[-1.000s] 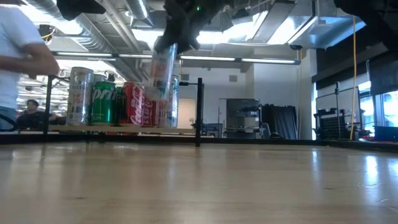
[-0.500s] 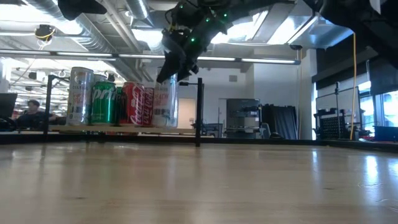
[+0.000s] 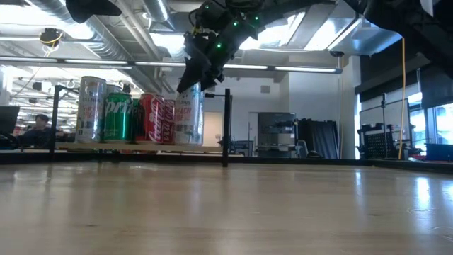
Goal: Place canned beverage on shelf
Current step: Put the white-pink soda can on the shelf, then return to Home Position
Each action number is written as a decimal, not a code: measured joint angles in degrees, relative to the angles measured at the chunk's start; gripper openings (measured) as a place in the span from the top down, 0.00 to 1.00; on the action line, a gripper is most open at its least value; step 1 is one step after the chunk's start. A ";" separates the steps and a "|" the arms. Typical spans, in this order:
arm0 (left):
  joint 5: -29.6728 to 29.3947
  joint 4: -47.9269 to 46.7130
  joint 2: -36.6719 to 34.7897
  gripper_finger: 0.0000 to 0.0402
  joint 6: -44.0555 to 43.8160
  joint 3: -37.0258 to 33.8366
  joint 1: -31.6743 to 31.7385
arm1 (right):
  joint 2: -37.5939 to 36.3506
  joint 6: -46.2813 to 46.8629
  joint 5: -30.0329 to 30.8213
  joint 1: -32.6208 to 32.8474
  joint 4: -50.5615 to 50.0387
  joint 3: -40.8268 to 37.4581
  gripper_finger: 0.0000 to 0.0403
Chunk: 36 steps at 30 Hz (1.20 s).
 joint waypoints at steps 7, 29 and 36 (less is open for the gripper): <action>0.00 -0.05 0.00 0.20 0.02 0.00 0.00 | -0.06 -0.09 2.00 0.00 -0.12 0.06 0.08; 7.32 15.68 -1.23 0.20 11.09 -8.22 6.43 | -7.84 10.04 -3.36 5.26 -27.46 11.98 0.10; 18.70 24.38 -4.94 0.27 14.34 -16.70 19.07 | -17.60 10.90 -2.50 7.05 -22.58 -2.17 0.09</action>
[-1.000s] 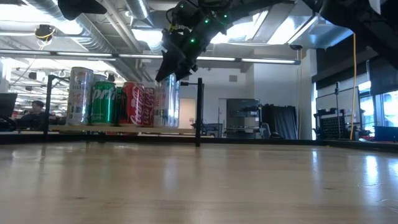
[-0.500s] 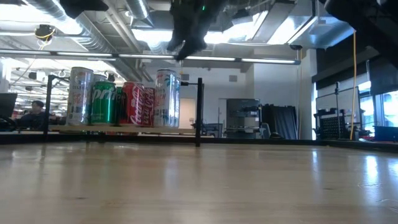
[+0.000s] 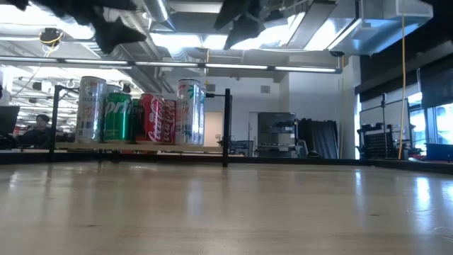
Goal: Place canned beverage on shelf
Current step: Return to Home Position
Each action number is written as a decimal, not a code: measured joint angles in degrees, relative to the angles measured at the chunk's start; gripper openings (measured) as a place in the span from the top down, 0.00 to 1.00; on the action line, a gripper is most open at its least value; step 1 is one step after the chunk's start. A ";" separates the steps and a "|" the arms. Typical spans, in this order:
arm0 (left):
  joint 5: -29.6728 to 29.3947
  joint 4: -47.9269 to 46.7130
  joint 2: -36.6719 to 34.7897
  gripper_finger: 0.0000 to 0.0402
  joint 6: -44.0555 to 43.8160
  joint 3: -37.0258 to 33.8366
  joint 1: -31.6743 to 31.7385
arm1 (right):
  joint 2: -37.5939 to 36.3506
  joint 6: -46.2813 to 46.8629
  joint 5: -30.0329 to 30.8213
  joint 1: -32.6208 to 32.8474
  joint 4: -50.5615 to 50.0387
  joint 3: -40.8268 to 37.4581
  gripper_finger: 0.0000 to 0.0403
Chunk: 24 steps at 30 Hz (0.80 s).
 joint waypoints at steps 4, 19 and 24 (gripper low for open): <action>4.19 3.04 -3.09 0.39 -1.10 -3.54 5.91 | -10.60 1.88 1.05 -0.27 9.90 -16.52 0.09; 3.07 9.47 -6.77 0.76 -4.38 -6.66 11.39 | -50.13 10.53 4.99 -0.25 32.52 -62.45 0.09; 2.17 9.93 -6.74 0.81 -6.14 -6.66 11.33 | -58.61 11.66 2.34 -0.25 36.96 -70.19 0.12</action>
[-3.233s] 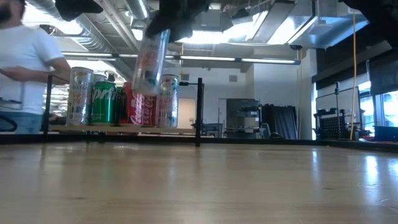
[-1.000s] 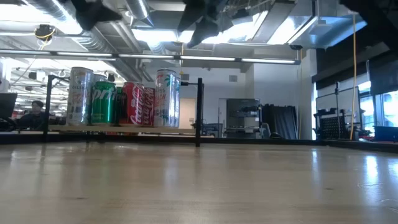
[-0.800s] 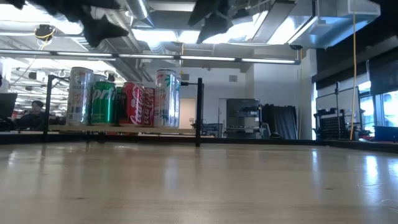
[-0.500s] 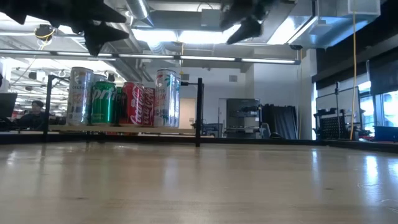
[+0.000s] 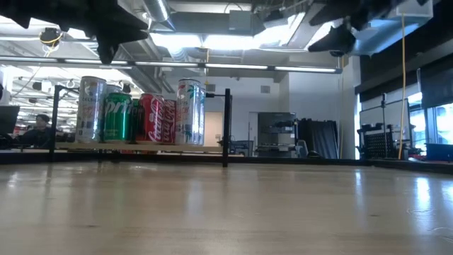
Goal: Place canned beverage on shelf
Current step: Return to Home Position
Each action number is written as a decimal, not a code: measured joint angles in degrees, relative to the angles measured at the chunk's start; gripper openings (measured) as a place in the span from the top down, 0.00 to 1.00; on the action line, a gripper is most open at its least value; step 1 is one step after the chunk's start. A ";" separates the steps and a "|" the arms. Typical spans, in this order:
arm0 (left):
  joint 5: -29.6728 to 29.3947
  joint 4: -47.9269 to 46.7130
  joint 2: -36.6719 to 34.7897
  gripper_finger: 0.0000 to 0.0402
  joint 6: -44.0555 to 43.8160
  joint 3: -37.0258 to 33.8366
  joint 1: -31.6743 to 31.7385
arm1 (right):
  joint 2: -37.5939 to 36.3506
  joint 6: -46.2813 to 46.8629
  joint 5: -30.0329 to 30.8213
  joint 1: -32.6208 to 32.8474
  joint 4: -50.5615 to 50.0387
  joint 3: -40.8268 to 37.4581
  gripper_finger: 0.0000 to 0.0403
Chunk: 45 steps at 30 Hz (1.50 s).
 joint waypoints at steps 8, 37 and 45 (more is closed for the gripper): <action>0.21 -0.25 0.05 0.81 3.64 0.00 0.00 | -2.94 1.96 1.71 0.02 -0.22 -4.18 0.19; -1.95 -0.27 -0.42 0.81 19.14 0.00 0.00 | -33.95 4.55 2.14 0.02 6.13 -30.87 0.85; -0.68 0.38 -1.07 0.81 21.93 -0.88 0.00 | -33.96 2.11 0.00 0.04 19.43 -38.45 0.85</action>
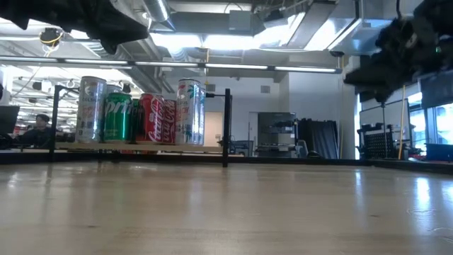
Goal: Place canned beverage on shelf
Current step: Return to Home Position
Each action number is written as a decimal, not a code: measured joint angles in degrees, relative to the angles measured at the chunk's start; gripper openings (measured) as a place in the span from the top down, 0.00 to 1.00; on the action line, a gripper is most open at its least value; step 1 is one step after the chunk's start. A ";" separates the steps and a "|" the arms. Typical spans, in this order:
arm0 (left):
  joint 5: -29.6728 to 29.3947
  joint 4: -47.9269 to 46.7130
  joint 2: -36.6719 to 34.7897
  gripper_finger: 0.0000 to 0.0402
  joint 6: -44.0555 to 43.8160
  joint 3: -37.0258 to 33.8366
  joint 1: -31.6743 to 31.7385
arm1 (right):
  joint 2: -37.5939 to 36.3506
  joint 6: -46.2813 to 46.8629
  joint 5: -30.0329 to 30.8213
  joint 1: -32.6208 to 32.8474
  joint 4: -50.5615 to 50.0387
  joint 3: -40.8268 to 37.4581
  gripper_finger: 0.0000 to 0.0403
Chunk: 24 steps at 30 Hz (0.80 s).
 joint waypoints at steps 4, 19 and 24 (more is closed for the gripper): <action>0.04 1.31 -3.77 0.81 -2.79 -4.70 0.00 | 0.00 1.16 0.59 0.00 0.07 -1.91 0.84; 0.00 4.73 -29.31 0.81 -6.74 -24.01 0.00 | -0.37 1.99 0.60 0.00 8.50 -6.66 0.84; -0.65 2.12 -31.32 0.81 -5.14 -23.92 -0.01 | -0.72 2.45 -0.37 0.00 9.51 -8.72 0.84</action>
